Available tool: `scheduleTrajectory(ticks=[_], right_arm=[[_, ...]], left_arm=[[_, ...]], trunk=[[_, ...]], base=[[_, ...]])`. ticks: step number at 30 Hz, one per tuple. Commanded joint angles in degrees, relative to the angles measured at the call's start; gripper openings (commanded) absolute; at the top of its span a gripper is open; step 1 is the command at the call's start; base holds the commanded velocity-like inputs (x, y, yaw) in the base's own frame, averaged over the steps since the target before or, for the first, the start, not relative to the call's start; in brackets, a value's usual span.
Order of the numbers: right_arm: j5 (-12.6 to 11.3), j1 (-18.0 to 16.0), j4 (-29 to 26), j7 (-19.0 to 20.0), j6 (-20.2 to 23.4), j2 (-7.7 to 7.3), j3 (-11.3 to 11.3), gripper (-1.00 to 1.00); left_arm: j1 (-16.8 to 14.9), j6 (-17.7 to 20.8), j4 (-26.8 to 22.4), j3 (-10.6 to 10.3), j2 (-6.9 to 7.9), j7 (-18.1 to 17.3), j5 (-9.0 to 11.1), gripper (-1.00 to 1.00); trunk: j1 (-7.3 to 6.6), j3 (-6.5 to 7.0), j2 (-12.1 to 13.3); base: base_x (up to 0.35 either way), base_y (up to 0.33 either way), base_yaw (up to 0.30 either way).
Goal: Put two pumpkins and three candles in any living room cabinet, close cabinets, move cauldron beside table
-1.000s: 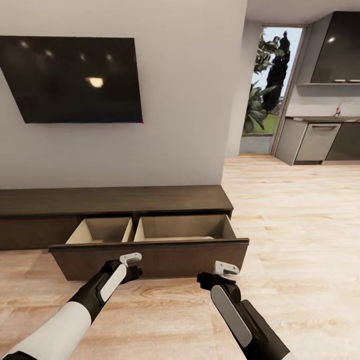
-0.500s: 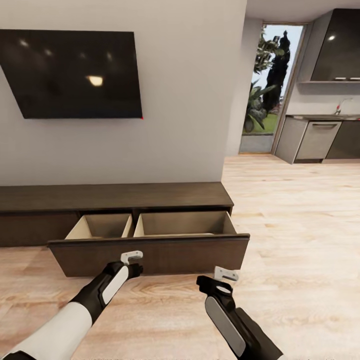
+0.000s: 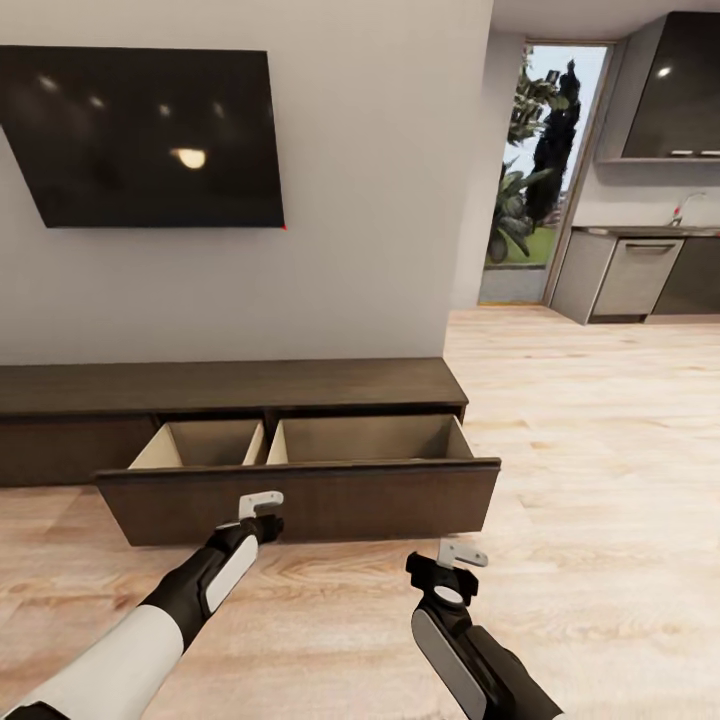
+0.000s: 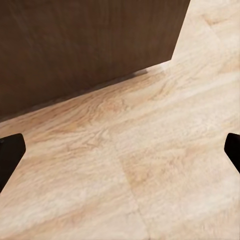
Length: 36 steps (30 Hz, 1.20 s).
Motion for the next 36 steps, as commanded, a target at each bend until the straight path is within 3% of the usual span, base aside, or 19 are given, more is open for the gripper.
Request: scheduleTrajectory(ticks=[1,6,11,17,21,25,31,36], right_arm=[[-0.1,-0.1,-0.1,-0.4,0.2,-0.02,0.1,1.00],[-0.1,-0.1,0.0,-0.4,-2.1,-0.03,0.2,1.00],[-0.2,-0.1,0.2,0.2,-5.3,-0.03,0.1,1.00],[0.2,-0.1,0.6,6.4,-6.0,-0.04,0.0,1.00],[3.0,-0.2,0.8,11.2,-6.6,-0.03,-0.1,1.00],[6.8,-0.3,3.2,13.0,-9.6,-0.01,-0.1,1.00],[8.0,-1.3,8.3,17.2,-14.6,0.06,-0.1,1.00],[8.6,-1.9,9.2,20.3,-15.5,0.06,-0.1,1.00]], left_arm=[[0.0,-0.8,-0.1,-0.5,0.05,0.5,-0.2,1.00],[0.1,-4.0,-0.4,-0.9,-0.10,0.4,-1.9,1.00],[0.2,-6.7,-0.2,-3.6,0.01,0.4,-2.2,1.00],[0.2,-8.8,-0.1,-5.9,-0.09,0.4,-2.1,1.00],[0.2,-9.0,-0.1,-6.7,-0.11,-1.4,-2.1,1.00],[0.2,-9.0,-0.1,-6.8,0.25,-3.3,-2.1,1.00],[0.2,-9.1,-0.1,-6.8,0.37,-3.7,-2.2,1.00],[0.3,-9.1,-0.1,-6.8,0.42,-3.8,-2.2,1.00]], trunk=[[0.21,-0.24,-0.4],[1.31,-1.14,-2.4],[2.41,-2.04,-4.5],[3.73,-3.11,-6.9],[4.02,-3.96,-7.3],[4.12,-4.85,-7.3],[4.28,-6.18,-7.4],[4.38,-7.06,-7.5]], base=[[0.000,0.000,0.000],[0.000,0.000,0.000],[0.000,0.000,0.000],[0.000,0.000,0.000],[0.000,0.000,0.000],[0.000,0.000,0.000],[0.000,0.000,0.000],[0.000,0.000,0.000]])
